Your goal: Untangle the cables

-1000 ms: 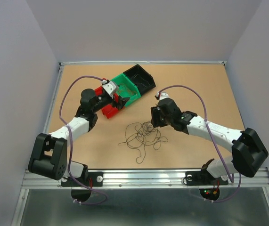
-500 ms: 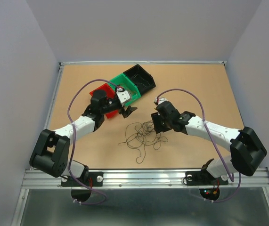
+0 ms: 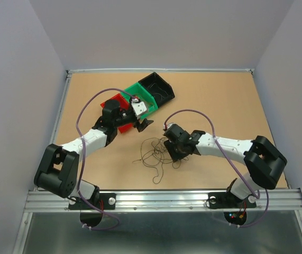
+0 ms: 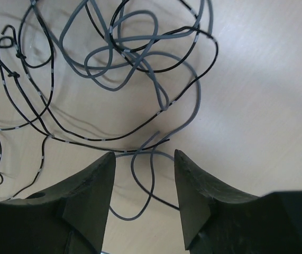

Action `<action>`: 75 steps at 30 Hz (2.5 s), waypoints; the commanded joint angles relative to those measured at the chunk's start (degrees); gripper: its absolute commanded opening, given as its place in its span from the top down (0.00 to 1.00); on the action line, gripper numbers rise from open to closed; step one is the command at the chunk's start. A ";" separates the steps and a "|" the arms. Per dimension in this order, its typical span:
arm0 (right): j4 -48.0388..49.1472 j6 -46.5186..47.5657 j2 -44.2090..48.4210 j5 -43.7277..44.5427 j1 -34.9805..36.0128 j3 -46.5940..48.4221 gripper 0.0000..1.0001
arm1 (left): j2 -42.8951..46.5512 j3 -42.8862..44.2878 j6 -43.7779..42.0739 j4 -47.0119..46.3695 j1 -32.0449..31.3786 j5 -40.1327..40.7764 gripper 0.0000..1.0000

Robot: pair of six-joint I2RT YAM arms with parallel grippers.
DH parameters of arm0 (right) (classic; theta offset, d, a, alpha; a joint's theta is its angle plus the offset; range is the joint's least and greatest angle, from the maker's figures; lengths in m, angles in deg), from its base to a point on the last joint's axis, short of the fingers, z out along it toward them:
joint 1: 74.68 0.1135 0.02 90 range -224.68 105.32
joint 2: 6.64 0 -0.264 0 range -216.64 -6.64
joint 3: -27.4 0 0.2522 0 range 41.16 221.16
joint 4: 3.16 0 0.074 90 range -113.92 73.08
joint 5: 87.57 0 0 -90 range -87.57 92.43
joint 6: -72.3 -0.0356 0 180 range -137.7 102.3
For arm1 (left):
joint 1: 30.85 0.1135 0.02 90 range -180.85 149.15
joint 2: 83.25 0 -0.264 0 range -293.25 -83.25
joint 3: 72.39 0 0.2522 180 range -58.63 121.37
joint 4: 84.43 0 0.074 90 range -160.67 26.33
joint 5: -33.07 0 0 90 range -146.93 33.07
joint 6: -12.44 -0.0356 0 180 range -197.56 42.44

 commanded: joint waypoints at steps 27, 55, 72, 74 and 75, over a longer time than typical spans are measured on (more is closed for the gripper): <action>10.75 5.18 25.24 -12.86 1.90 23.22 0.99 | 4.92 0.58 -0.49 -0.83 -0.12 -8.17 0.08; 16.91 15.98 7.60 13.67 1.03 47.68 1.00 | 9.14 -6.36 23.33 -25.17 13.06 -2.82 0.06; 17.26 16.96 -32.84 1.91 -14.36 65.78 1.00 | 11.08 -7.94 23.07 -25.88 13.51 9.66 0.05; 17.26 17.49 -37.41 2.35 -15.23 67.71 0.99 | 11.16 -8.03 23.07 -25.79 13.51 11.24 0.06; 17.26 17.66 -38.82 2.61 -15.50 68.24 0.99 | 11.16 -8.03 23.07 -25.79 13.51 11.77 0.06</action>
